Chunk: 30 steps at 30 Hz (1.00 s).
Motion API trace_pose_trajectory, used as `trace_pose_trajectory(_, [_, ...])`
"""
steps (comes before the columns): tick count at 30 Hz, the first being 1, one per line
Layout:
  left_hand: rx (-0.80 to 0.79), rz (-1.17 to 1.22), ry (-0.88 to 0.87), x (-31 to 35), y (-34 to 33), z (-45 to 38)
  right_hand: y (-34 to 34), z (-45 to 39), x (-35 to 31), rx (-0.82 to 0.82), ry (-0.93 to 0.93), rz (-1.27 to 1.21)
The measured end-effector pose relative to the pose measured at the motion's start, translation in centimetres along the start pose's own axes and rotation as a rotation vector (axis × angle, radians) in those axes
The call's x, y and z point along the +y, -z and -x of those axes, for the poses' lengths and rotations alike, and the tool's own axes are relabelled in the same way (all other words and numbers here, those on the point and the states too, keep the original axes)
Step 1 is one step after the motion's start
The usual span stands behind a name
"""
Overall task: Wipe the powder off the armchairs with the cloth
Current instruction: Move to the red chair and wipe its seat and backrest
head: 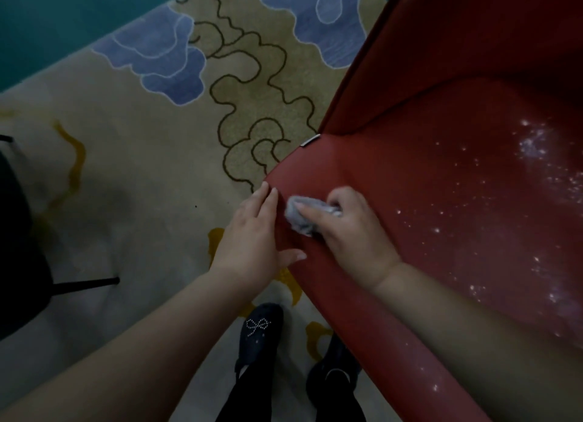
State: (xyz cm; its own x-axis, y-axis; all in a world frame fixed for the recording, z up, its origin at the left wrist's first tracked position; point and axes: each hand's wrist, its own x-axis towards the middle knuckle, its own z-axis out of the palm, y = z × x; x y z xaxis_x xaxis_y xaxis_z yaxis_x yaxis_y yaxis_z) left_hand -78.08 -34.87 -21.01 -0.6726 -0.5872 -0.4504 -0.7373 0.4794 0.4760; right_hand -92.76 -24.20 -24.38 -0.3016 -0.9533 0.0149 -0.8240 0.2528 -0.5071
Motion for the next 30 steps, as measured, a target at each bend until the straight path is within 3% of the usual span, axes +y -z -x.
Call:
trace_pose_trajectory(2, [-0.006, -0.042, -0.033, 0.1, 0.1, 0.0, 1.7, 0.8, 2.2, 0.03, -0.048, 0.044])
trace_pose_trajectory(4, [-0.002, -0.06, -0.046, 0.7, 0.1, -0.3, 3.1, 0.0, 4.4, 0.163, -0.188, 0.075])
trace_pose_trajectory(7, [0.032, -0.077, -0.05, 1.7, -0.1, -1.2, 2.8, -1.7, 3.8, 0.295, -0.383, -0.038])
trace_pose_trajectory(11, [0.06, -0.077, -0.063, 1.9, -0.3, -1.7, 0.8, 2.3, 1.4, 0.104, -0.168, -0.049])
trace_pose_trajectory(14, [0.052, -0.085, -0.074, 1.7, -0.4, -1.3, 2.3, 4.9, 3.4, 0.074, -0.06, 0.169])
trace_pose_trajectory(16, [0.062, -0.085, -0.066, 1.7, -0.6, -1.2, 3.4, 4.2, 4.4, 0.126, -0.11, 0.077])
trace_pose_trajectory(21, [0.098, -0.026, 0.038, 1.7, -0.9, -1.4, 1.6, -3.8, 2.5, 0.251, -0.452, -0.18])
trace_pose_trajectory(23, [0.102, -0.017, 0.076, 1.5, -0.9, -1.2, 0.2, -4.5, 0.4, 0.151, -0.39, -0.201])
trace_pose_trajectory(27, [0.087, 0.001, 0.107, 1.4, -0.6, -0.8, 1.1, -0.3, -0.2, 0.017, -0.04, -0.123])
trace_pose_trajectory(28, [0.082, -0.01, 0.1, 1.6, -0.5, -0.7, 2.0, 0.4, 1.4, 0.066, -0.033, -0.026])
trace_pose_trajectory(30, [0.084, -0.028, 0.072, 2.4, -0.4, -0.8, 3.9, 0.9, 5.5, 0.204, -0.229, 0.011])
